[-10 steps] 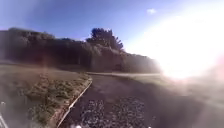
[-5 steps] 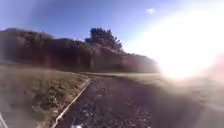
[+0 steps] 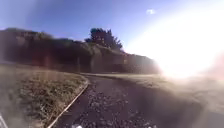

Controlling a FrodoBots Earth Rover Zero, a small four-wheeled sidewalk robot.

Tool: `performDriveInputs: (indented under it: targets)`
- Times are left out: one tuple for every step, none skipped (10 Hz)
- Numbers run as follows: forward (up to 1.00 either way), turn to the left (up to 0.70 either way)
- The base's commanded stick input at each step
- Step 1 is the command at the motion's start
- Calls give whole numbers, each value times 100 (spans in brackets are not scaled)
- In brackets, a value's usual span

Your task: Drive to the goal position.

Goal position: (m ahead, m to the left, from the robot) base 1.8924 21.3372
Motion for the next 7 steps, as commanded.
performDriveInputs:
  targets:
    - [70,0]
    - [70,0]
    - [70,0]
    - [70,0]
    - [70,0]
    - [70,0]
    - [70,0]
